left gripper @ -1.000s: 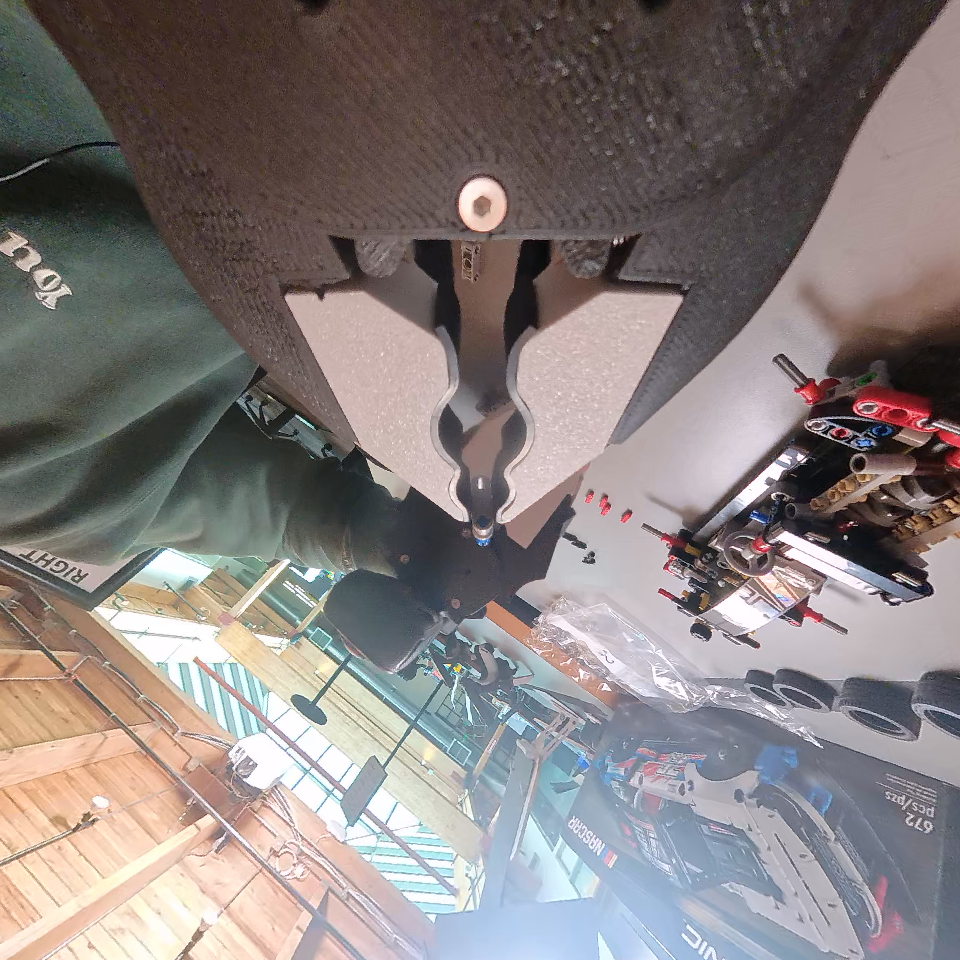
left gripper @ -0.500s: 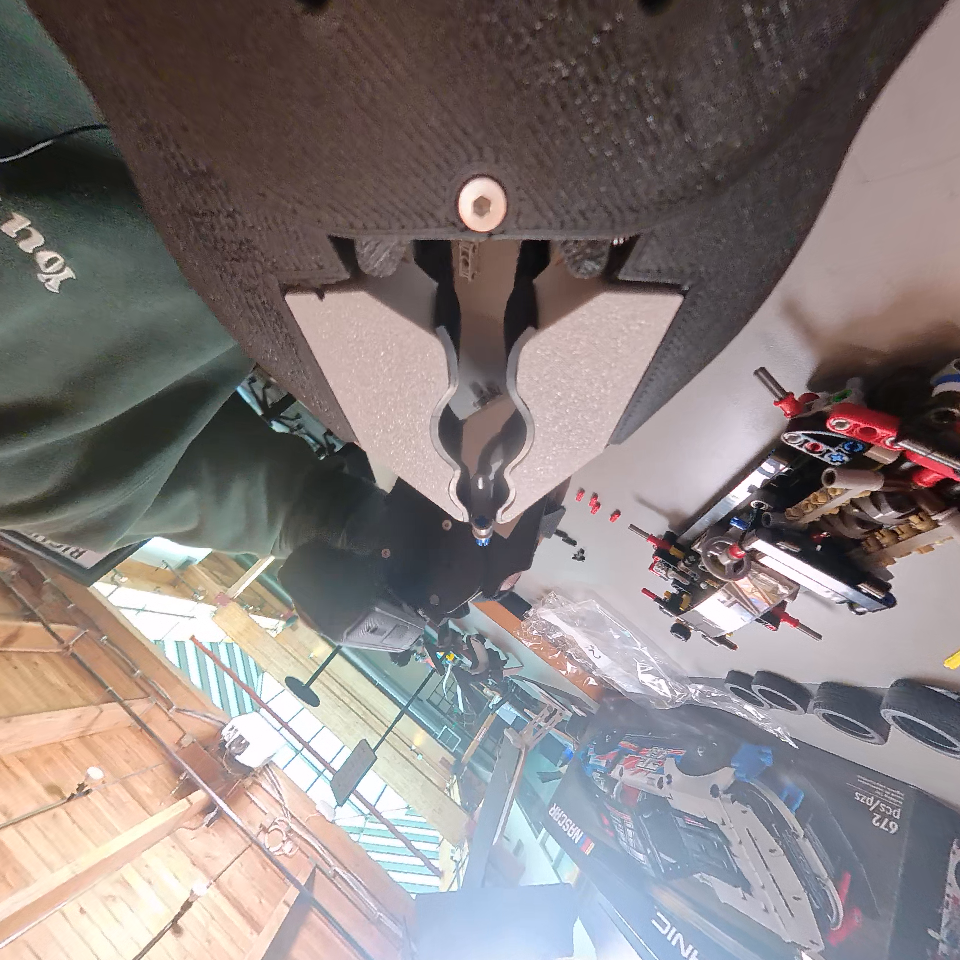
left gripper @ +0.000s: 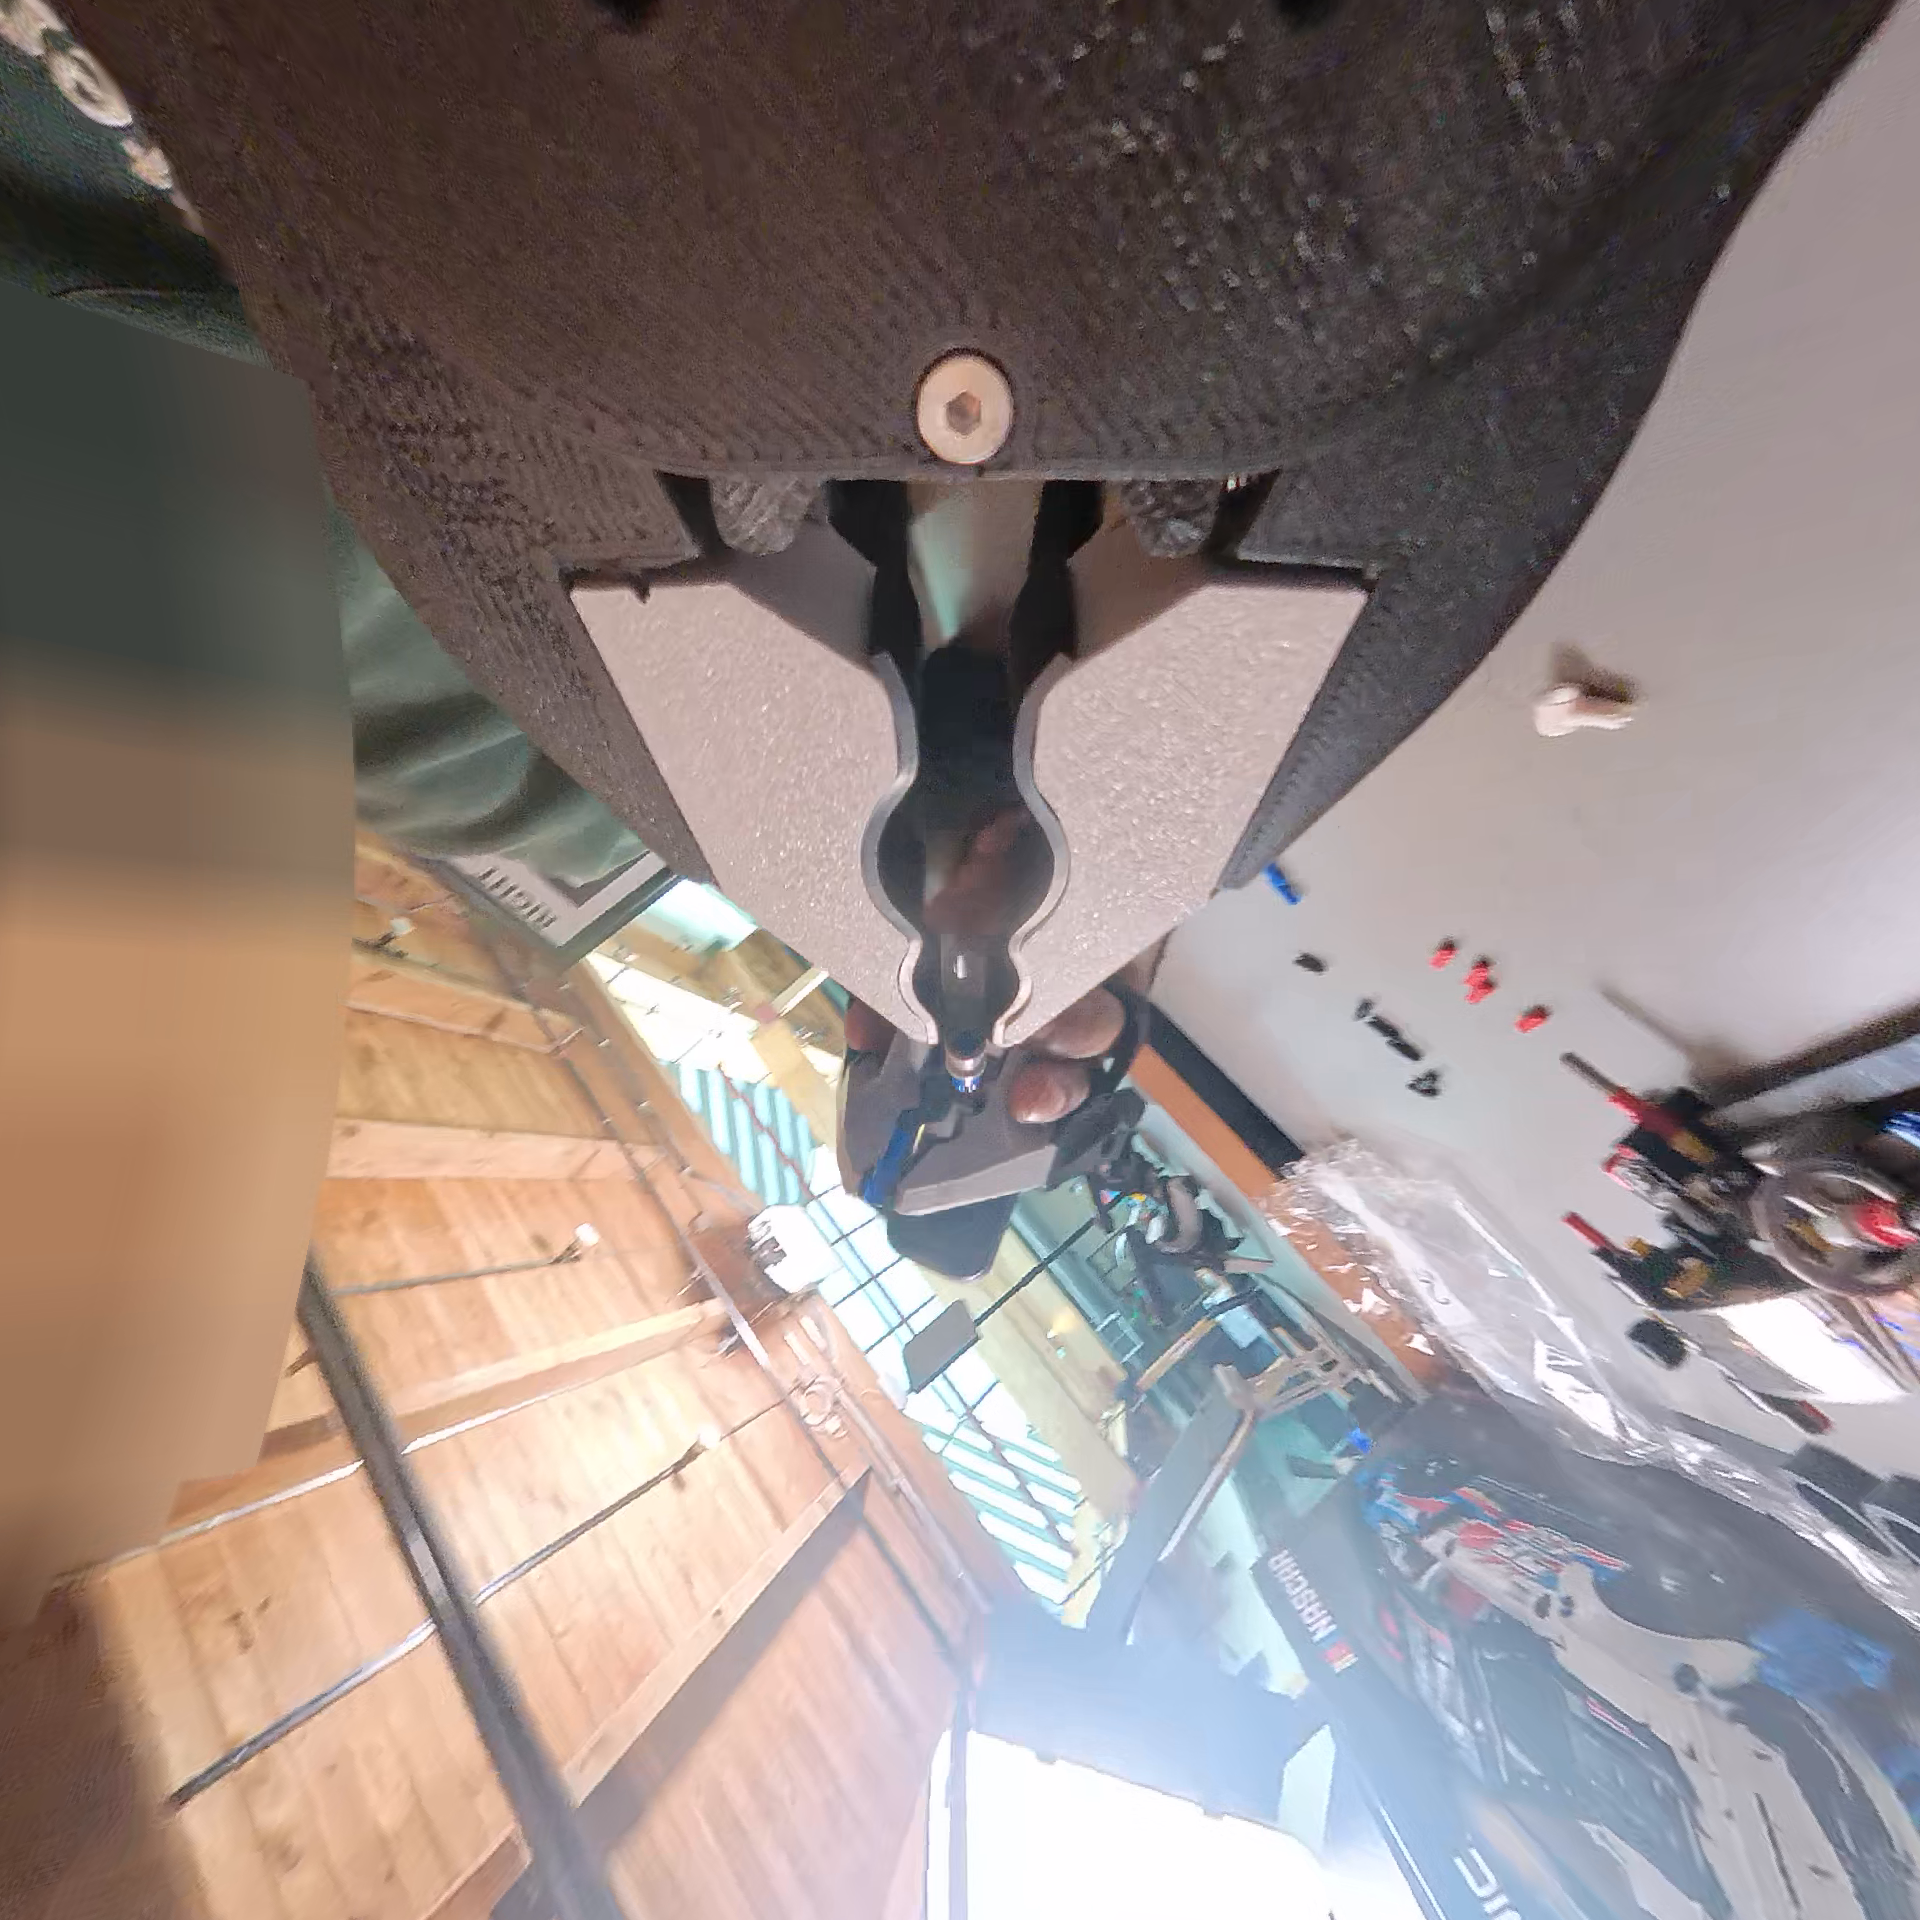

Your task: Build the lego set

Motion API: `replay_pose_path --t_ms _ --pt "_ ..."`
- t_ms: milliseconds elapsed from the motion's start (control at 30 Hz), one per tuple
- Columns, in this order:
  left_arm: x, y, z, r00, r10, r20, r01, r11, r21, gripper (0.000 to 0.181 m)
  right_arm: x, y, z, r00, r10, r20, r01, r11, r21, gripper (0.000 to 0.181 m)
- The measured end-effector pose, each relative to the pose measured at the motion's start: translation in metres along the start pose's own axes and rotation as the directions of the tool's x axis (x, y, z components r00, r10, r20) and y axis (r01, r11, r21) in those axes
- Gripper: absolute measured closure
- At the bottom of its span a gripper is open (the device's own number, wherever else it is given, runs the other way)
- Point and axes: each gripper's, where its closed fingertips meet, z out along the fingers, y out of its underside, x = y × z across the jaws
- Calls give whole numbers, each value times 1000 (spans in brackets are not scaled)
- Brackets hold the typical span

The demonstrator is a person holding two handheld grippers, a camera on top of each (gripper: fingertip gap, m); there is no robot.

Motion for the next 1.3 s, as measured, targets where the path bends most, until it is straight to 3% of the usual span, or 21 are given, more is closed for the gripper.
replay_pose_path --t_ms 133,367,1067,1300 --pt "10 2 7 991 -103 -86 109 992 63 177 -5 -6 7 1000 -3 1 3 997 71 179" --pt "23 -2 12 979 -126 -158 148 980 132 177 -7 -3 8 999 43 7 -44 992 120 179" --pt "22 -14 3 989 -70 -131 93 979 180 177 -8 1 4 999 28 31 -31 994 100 181" --pt "18 -22 -4 991 -59 -117 83 973 214 176 -5 9 -5 998 -57 -11 57 998 12 181"
